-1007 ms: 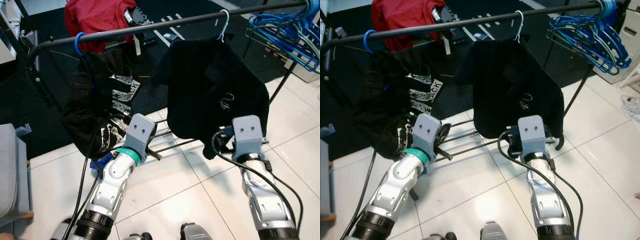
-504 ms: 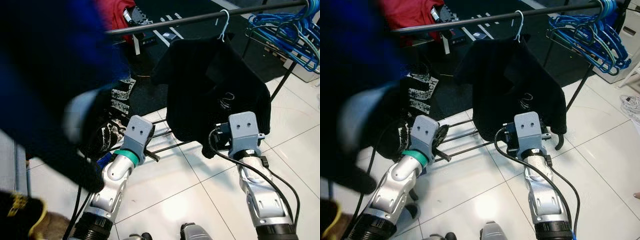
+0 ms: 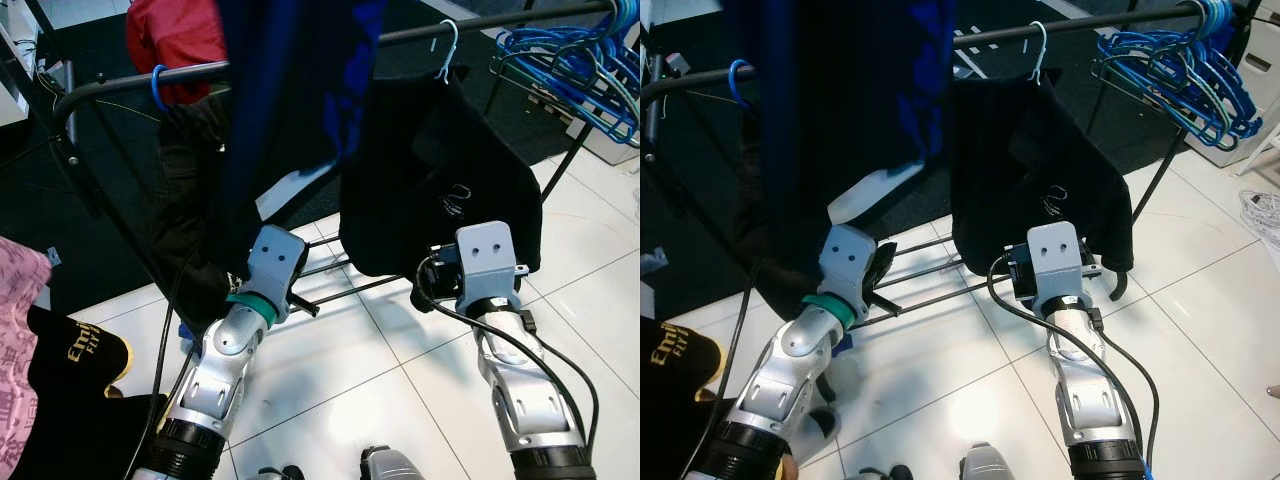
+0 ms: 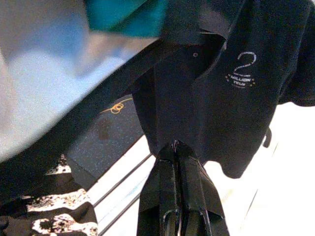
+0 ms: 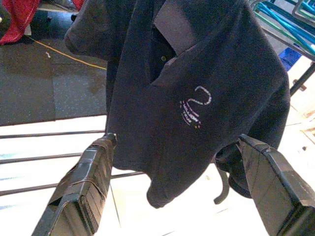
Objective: Hang hanger
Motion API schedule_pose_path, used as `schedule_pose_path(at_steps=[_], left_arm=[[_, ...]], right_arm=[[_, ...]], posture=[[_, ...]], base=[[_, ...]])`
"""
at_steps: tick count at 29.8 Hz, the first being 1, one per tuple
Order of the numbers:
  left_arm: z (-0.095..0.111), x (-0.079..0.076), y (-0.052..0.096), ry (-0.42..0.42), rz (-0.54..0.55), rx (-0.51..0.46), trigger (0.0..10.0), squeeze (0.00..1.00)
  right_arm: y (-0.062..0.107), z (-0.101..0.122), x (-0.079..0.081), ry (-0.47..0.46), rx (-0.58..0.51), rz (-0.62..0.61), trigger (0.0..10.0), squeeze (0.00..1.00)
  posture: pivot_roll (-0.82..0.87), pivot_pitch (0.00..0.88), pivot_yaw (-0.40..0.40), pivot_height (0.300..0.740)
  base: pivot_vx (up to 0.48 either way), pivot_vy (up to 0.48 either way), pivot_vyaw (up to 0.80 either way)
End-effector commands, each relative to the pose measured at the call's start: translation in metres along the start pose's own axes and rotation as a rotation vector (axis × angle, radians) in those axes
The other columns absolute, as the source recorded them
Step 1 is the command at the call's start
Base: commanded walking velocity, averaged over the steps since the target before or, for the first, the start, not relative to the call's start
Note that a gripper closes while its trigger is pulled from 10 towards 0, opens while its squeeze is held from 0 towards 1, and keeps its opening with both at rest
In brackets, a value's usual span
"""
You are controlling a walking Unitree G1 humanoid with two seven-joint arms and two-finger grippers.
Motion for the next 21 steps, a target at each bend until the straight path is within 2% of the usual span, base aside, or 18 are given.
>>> schedule_pose_path(at_steps=[1,9,10,11,13,14,15,16,18,19,20,21], left_arm=[[-0.008,-0.001,0.003,0.000,0.000,0.021,10.0,0.00],[-0.006,-0.002,0.004,0.001,-0.003,0.016,10.0,0.00],[-0.008,0.000,0.006,-0.004,-0.001,0.021,10.0,0.00],[-0.011,0.002,0.008,-0.006,0.004,0.031,10.0,0.00],[-0.011,0.002,0.008,-0.006,0.004,0.031,10.0,0.00],[-0.014,0.003,0.011,-0.008,0.005,0.041,10.0,0.00],[-0.014,0.003,0.011,-0.008,0.005,0.041,10.0,0.00],[-0.018,0.003,0.015,-0.014,-0.004,0.052,10.0,0.00],[-0.018,0.003,0.015,-0.014,-0.004,0.052,10.0,0.00],[-0.021,0.002,0.017,-0.014,-0.018,0.060,10.0,0.00],[-0.021,0.002,0.017,-0.014,-0.018,0.060,10.0,0.00],[-0.022,-0.001,0.019,-0.018,-0.036,0.064,10.0,0.00]], right_arm=[[0.003,-0.007,0.002,0.000,0.025,0.009,10.0,0.00],[-0.001,-0.002,-0.001,-0.002,0.012,0.002,10.0,0.00],[0.001,-0.002,-0.007,-0.008,0.013,-0.017,10.0,0.00],[0.009,-0.017,-0.032,0.006,0.066,-0.120,10.0,0.00],[0.009,-0.017,-0.032,0.006,0.066,-0.120,10.0,0.00],[0.022,-0.030,-0.062,0.001,0.106,-0.236,10.0,0.00],[0.022,-0.030,-0.062,0.001,0.106,-0.236,10.0,0.00],[0.036,-0.023,-0.097,0.069,0.059,-0.361,10.0,0.00],[0.036,-0.023,-0.097,0.069,0.059,-0.361,10.0,0.00],[0.046,0.022,-0.116,0.103,-0.128,-0.404,10.0,0.00],[0.046,0.022,-0.116,0.103,-0.128,-0.404,10.0,0.00],[0.054,0.081,-0.117,0.185,-0.356,-0.384,10.0,0.00]], posture=[[-0.29,0.050,0.106,0.740],[-0.28,0.053,0.108,0.740],[-0.28,0.049,0.101,0.740],[-0.28,0.049,0.097,0.740],[-0.28,0.049,0.097,0.740],[-0.29,0.066,0.108,0.740],[-0.29,0.066,0.108,0.740],[-0.30,0.085,0.120,0.740],[-0.30,0.085,0.120,0.740],[-0.32,0.090,0.135,0.740],[-0.32,0.090,0.135,0.740],[-0.33,0.099,0.142,0.740]], base=[[0.000,0.000,0.00],[0.000,0.000,0.00],[0.000,0.000,0.00],[0.000,0.000,0.00],[0.000,0.000,0.00],[0.000,0.000,0.00],[0.000,0.000,0.00],[0.000,0.000,0.00],[0.000,0.000,0.00],[0.000,0.000,0.00],[0.000,0.000,0.00],[0.000,0.000,0.00]])
Point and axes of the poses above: a point about 5 cm out from each wrist's last joint towards the gripper, its own y axis pointing back from the gripper into the wrist, its own z axis along the axis of the wrist's last joint, x = y × z, the point moved 5 cm from there along -y, pointing out of the wrist towards the gripper, and after that the axes turned 8 degrees about -y, right-handed, at the moved point
